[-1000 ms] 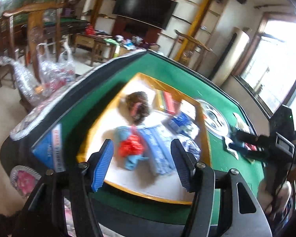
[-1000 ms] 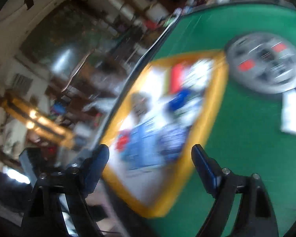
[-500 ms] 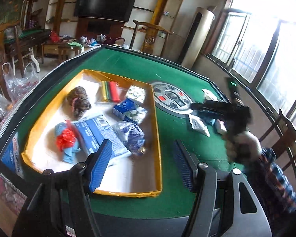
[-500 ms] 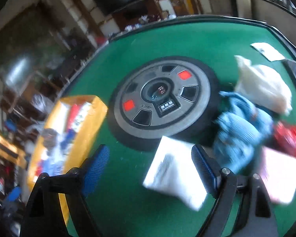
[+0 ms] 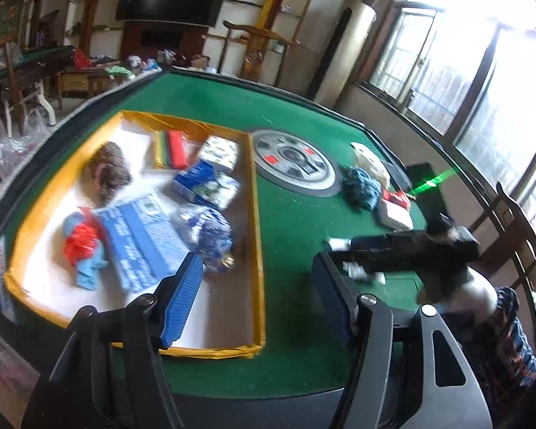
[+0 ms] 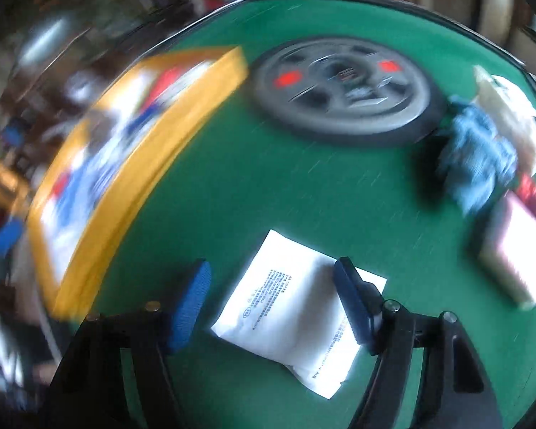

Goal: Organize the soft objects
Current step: 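Grasp the pink tissue pack with the right tool while the left tool nears the white packet, then grasp the white packet with the left tool while the right tool lifts the pink pack, then carry the white packet and pink tissue pack into the yellow box with both tools, then open both tools and withdraw them from the box toward the pile, then grasp the light blue knitted glove with the right tool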

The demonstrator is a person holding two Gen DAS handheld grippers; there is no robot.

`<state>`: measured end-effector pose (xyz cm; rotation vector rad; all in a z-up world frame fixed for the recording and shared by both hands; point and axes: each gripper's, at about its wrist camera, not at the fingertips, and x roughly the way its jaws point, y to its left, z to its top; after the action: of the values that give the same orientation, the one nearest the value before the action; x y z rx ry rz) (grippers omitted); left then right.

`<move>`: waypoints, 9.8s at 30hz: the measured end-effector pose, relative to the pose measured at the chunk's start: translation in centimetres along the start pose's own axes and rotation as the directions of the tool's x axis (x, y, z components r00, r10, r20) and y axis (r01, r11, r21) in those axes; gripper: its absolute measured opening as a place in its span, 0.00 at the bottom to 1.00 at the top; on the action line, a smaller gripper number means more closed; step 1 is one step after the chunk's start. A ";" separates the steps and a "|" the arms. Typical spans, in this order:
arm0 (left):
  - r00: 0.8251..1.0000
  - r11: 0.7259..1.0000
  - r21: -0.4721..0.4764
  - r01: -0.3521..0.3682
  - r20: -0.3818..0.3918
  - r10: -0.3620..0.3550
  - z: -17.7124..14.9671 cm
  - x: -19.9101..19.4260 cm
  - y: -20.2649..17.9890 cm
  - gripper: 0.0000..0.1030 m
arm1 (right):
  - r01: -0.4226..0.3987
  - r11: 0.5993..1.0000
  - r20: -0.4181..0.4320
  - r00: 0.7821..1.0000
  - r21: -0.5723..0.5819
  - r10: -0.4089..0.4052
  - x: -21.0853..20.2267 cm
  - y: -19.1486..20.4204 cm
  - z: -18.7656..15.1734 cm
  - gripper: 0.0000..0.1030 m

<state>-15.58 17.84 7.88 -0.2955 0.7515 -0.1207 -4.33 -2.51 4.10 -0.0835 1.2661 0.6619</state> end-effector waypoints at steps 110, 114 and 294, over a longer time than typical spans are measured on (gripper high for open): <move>0.754 0.828 -0.037 0.559 -0.392 -0.527 -0.2 13.4 -19.2 0.06 | -0.193 0.758 0.424 0.897 0.623 -0.121 -12.7 -15.6 -17.0 0.82; 0.761 0.820 -0.074 0.567 -0.333 -0.557 0.0 10.3 -15.4 0.06 | 0.085 0.913 0.316 0.922 0.400 -0.224 -12.2 -13.4 -14.4 0.82; 0.996 0.998 0.056 -0.003 -0.089 0.008 2.7 2.6 -5.6 0.65 | -0.230 0.906 0.432 0.900 0.355 0.060 -6.8 -13.1 -2.2 0.31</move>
<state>-11.83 12.57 9.78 -0.2362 0.8361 -0.1504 -0.60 -16.92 5.60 0.4773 0.9751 0.5033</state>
